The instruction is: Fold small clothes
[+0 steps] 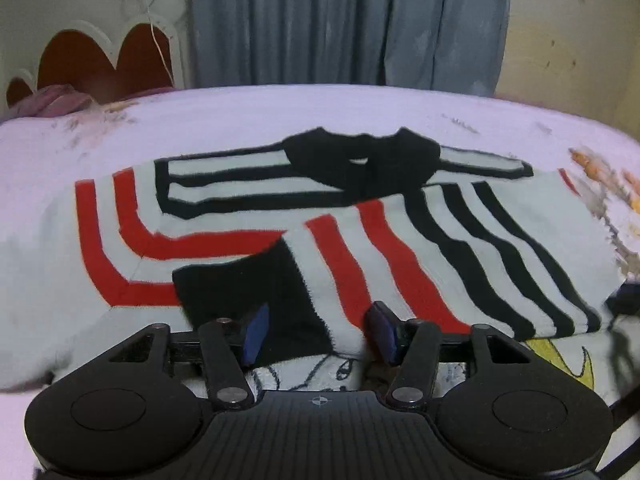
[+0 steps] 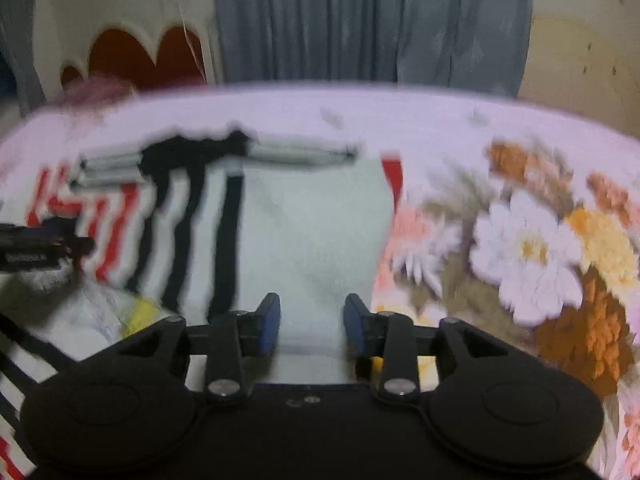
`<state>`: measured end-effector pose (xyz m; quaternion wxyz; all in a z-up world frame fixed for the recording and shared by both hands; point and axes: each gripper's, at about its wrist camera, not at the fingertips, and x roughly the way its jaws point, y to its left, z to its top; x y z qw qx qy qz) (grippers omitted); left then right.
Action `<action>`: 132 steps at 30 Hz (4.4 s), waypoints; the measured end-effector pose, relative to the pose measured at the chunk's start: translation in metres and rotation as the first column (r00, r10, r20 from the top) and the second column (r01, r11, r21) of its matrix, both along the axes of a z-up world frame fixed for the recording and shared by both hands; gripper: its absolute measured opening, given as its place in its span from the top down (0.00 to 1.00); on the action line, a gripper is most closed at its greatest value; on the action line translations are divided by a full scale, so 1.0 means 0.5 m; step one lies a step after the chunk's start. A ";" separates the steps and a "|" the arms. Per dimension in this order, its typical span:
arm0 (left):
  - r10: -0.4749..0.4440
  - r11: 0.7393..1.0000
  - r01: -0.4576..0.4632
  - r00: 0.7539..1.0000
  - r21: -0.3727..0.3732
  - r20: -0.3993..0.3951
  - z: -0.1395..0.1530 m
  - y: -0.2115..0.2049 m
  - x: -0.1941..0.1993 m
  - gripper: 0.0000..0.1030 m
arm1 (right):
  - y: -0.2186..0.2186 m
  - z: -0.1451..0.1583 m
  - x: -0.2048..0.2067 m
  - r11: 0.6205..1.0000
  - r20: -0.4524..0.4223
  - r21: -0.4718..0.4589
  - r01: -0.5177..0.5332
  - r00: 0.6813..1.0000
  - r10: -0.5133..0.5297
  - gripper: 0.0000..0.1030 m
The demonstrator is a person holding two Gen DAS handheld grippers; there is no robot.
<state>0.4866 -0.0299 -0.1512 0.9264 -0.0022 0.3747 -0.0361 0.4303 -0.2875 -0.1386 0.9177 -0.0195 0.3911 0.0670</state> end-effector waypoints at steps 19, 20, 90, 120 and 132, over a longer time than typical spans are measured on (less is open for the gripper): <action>0.103 0.995 -0.103 0.995 0.002 0.000 0.033 0.011 -0.062 0.45 | 0.013 0.016 0.007 0.998 0.015 -0.065 -0.024 1.000 0.025 0.63; 0.101 0.995 -0.102 0.995 0.004 0.013 0.038 0.009 -0.061 0.45 | 0.011 0.023 0.005 0.998 0.035 -0.052 -0.020 0.999 0.022 0.63; 0.784 0.475 -0.667 0.617 -0.574 -0.068 -0.033 0.823 -0.346 0.43 | 0.113 0.102 0.065 0.984 0.107 0.060 0.166 0.979 -0.172 0.47; -0.055 0.970 0.079 0.992 -0.228 0.109 0.115 0.050 0.131 0.96 | 0.021 0.102 0.080 0.953 0.094 0.174 0.249 0.959 -0.268 0.46; -0.308 0.950 0.306 0.951 -0.059 -0.032 0.040 -0.244 0.110 0.91 | -0.078 0.072 0.065 0.911 0.023 0.311 0.270 0.956 -0.291 0.33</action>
